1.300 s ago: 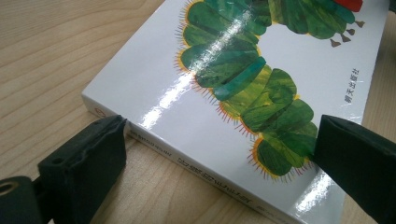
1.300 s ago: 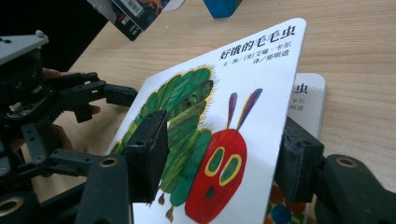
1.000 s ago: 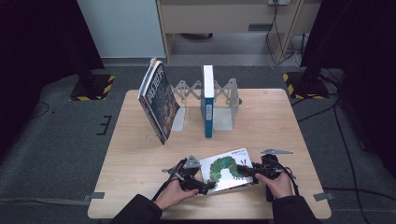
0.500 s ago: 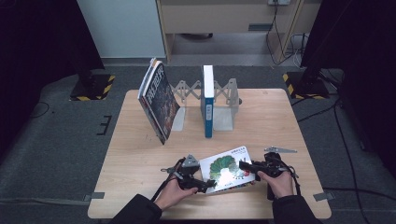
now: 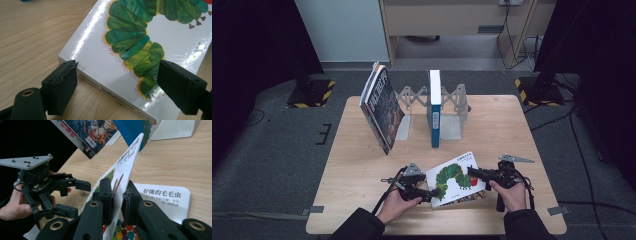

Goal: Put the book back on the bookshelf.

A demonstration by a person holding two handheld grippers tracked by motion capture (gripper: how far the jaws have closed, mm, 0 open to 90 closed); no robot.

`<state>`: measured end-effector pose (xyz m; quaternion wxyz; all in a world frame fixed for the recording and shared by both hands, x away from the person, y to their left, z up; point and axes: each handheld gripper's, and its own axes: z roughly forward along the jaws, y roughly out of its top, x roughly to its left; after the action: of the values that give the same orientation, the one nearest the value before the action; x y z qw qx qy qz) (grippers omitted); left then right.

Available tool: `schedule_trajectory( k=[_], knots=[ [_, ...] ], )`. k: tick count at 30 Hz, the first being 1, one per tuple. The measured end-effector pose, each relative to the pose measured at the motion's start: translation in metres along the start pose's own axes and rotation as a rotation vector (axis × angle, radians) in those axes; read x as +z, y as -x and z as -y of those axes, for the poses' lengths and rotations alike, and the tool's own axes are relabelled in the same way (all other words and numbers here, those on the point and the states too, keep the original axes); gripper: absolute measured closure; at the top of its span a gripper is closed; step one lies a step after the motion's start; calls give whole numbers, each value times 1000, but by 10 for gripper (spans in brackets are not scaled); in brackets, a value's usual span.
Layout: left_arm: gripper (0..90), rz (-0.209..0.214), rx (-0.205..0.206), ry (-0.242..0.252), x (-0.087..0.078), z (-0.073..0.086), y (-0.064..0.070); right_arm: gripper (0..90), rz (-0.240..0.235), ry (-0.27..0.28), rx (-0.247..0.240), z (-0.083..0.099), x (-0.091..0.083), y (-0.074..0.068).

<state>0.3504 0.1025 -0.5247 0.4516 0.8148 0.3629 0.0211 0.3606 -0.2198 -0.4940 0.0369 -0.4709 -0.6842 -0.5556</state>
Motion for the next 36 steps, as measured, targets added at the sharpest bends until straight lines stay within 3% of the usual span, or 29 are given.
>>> schedule_trajectory(
  k=[9, 15, 23, 28, 36],
  knots=[
    [135, 26, -26, -8, 0, 1, -2, 833, -38, 29, -23, -4, -4, -6],
    [115, 54, -44, -31, 6, 5, -2, 869, -82, 88, -43, -8, -10, -8],
    [70, 105, -69, 12, 15, 5, -4, 875, -99, 98, -41, -9, -12, -9],
    [69, 105, -70, 18, 16, 5, -5, 869, -83, 95, -22, -7, -12, -5],
    [68, 104, -90, 31, 16, 6, -5, 809, 21, 63, -29, -1, -8, 2]
  ],
)
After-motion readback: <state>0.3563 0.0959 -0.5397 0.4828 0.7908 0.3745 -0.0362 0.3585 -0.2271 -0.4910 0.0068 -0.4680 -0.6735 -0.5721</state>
